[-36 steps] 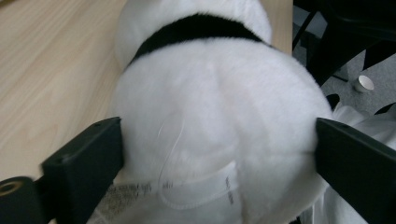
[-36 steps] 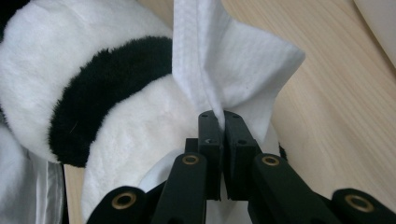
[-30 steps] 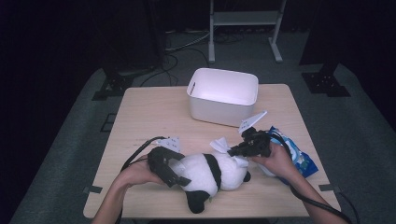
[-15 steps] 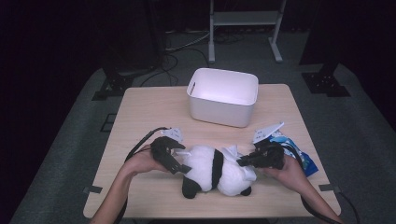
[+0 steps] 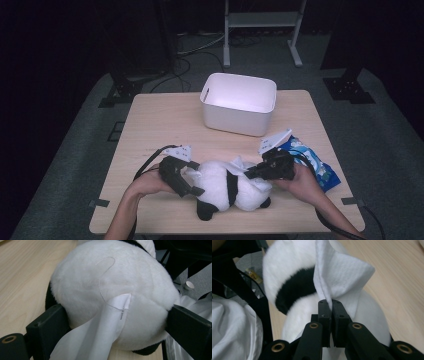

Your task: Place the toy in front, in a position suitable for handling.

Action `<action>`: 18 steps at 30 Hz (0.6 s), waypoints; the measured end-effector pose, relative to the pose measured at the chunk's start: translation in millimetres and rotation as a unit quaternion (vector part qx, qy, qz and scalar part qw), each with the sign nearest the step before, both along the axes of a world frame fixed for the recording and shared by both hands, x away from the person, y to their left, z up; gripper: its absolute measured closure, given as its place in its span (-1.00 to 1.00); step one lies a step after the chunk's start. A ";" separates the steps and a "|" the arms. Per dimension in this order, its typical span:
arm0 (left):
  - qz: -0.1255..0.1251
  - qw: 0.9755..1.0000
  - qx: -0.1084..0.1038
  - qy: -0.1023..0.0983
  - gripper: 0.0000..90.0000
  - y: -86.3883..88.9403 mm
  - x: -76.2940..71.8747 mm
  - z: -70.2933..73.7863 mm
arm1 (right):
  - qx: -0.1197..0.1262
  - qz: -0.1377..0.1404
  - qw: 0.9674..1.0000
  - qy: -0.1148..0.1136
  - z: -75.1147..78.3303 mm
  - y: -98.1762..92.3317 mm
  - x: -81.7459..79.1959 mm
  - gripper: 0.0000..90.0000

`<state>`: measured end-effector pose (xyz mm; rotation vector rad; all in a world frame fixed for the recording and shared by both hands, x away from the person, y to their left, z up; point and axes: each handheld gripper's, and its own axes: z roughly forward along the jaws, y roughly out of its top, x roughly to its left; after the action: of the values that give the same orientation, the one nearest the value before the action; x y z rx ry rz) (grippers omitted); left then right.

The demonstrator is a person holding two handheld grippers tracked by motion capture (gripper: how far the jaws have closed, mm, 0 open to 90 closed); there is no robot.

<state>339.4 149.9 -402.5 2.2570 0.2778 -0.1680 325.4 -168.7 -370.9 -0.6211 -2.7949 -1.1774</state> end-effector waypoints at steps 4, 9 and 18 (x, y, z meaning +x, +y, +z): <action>0.003 1.000 0.003 -0.003 -0.87 0.5 0.1 1.0 | -0.008 0.027 1.000 -0.007 4.5 21.5 -0.7 0.91; 0.012 1.000 0.004 -0.001 -0.87 2.5 0.2 -2.3 | -0.028 0.057 0.998 -0.020 10.6 54.8 -1.9 0.91; 0.014 1.000 -0.021 -0.008 -0.87 7.9 -2.8 4.2 | -0.026 0.067 0.997 -0.022 15.7 67.3 2.4 0.91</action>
<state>336.6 157.9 -398.3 2.2103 0.2956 -0.1405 327.8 -101.4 -355.2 -0.4073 -2.8614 -1.1095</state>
